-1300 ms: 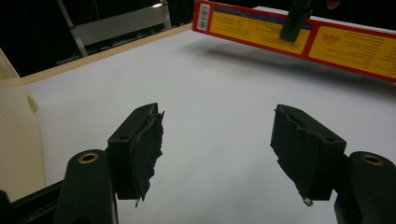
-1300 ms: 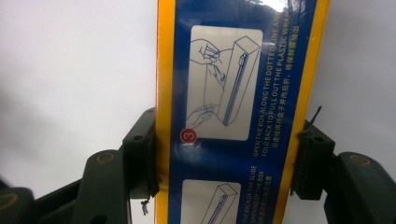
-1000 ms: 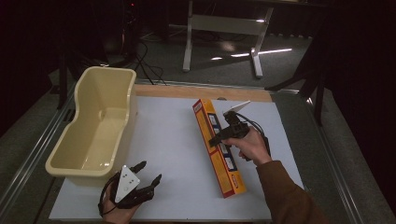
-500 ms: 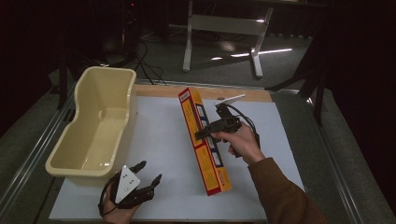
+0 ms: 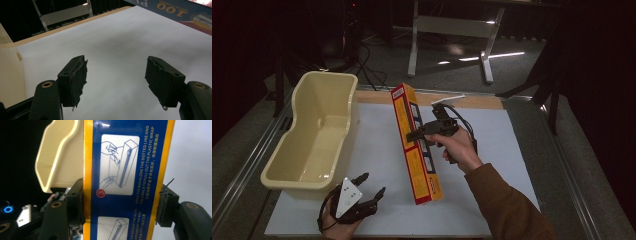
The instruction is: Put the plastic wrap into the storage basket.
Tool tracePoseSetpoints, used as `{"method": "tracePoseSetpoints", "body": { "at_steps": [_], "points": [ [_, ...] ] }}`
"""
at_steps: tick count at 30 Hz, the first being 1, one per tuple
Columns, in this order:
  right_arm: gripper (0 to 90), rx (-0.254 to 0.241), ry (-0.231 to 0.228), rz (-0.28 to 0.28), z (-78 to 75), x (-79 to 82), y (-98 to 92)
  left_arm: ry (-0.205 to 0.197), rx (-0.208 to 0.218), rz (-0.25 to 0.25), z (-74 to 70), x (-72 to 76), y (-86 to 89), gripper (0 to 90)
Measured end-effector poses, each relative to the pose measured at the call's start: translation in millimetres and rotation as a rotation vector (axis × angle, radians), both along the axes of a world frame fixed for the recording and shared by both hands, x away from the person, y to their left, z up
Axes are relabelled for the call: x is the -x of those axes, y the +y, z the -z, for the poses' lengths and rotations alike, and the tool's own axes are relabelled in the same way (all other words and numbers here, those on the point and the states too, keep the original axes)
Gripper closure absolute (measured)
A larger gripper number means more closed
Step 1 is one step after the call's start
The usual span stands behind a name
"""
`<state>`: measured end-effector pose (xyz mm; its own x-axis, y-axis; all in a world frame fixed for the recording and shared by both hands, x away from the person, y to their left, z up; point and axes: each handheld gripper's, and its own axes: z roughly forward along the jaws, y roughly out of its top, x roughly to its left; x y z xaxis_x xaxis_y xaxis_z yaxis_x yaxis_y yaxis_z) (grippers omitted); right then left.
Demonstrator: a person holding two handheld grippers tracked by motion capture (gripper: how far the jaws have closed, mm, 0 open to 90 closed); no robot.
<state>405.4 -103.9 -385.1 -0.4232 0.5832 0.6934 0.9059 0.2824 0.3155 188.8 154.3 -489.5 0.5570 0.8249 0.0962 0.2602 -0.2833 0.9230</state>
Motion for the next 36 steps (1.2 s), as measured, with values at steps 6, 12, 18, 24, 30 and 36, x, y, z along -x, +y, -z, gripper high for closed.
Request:
{"method": "tracePoseSetpoints", "body": {
  "at_steps": [6, 12, 18, 24, 30, 36],
  "points": [
    [38.8, -0.047, 0.022, 0.006, -7.0, -3.0, 8.3, -0.002, 0.000, 0.004, -0.1, 0.4, -0.4, 33.0],
    [38.8, -0.074, 0.033, 0.010, -14.1, -6.4, 10.5, -0.003, 0.001, 0.003, 0.3, 0.2, -0.6, 33.0],
    [38.8, -0.133, 0.051, 0.035, -20.7, -9.5, 13.9, -0.002, -0.001, 0.009, 0.4, 0.3, -1.8, 32.9],
    [38.8, -0.167, 0.061, 0.050, -22.9, -11.8, 20.8, -0.003, -0.001, 0.013, 0.5, 0.4, -2.2, 32.8],
    [38.8, -0.203, 0.080, 0.071, -24.8, -16.1, 26.6, -0.007, -0.001, 0.013, 0.6, 0.3, -2.4, 32.9],
    [38.8, -0.261, 0.097, 0.107, -28.2, -20.9, 34.4, -0.011, -0.001, 0.014, 0.2, 0.7, -2.4, 32.8]
  ]
}}
